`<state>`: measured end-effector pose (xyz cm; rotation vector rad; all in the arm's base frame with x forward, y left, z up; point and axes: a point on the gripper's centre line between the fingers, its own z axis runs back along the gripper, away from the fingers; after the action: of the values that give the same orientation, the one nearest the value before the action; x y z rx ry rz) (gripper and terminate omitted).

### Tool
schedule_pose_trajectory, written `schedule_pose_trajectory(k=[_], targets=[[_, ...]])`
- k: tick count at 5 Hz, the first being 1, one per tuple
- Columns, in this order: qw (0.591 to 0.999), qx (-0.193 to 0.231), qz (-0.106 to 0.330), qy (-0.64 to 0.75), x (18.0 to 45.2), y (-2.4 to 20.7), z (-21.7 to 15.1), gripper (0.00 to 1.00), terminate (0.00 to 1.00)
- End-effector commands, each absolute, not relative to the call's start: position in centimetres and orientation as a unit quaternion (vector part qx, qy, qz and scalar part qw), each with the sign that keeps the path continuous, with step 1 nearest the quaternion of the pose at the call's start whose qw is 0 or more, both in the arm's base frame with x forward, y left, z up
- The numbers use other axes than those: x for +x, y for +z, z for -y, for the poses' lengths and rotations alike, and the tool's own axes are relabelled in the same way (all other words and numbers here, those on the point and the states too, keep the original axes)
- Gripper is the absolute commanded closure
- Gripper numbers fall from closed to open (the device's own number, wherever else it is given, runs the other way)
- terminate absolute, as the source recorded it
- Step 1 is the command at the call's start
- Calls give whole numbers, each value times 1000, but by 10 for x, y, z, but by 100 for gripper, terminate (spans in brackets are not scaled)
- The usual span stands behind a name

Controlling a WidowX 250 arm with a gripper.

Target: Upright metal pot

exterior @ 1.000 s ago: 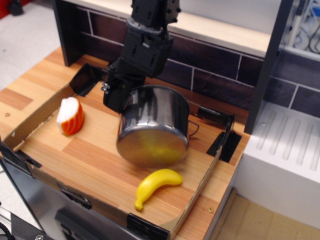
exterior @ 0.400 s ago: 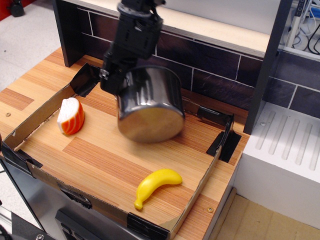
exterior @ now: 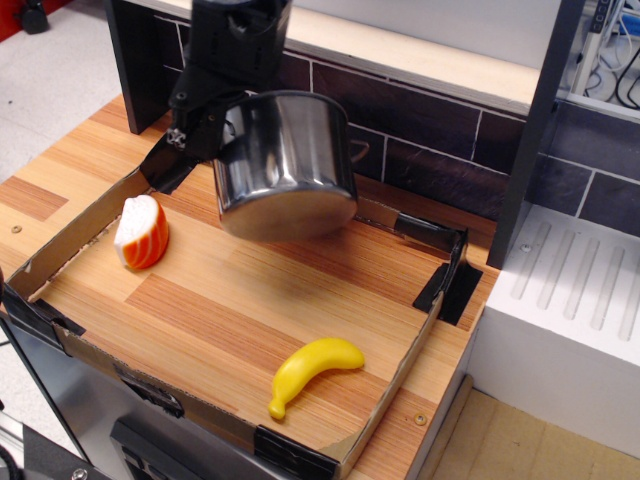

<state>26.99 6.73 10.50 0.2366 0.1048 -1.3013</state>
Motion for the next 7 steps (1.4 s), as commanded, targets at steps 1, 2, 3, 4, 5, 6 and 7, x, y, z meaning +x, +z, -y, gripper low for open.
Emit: schedule_pose_trajectory(k=[1, 2, 3, 4, 5, 6, 7], targets=[[782, 225, 11, -582, 256, 108, -73, 100, 0], [767, 275, 4, -580, 259, 88, -76, 100, 0], [762, 309, 8, -569, 265, 74, -74, 100, 0], [742, 338, 20, -578, 257, 67, -72, 100, 0], [750, 326, 6, -576, 251, 66, -70, 0, 0], [769, 323, 17, -551, 249, 74, -69, 0, 0], [784, 336, -4, -523, 248, 74, -68, 0, 0]])
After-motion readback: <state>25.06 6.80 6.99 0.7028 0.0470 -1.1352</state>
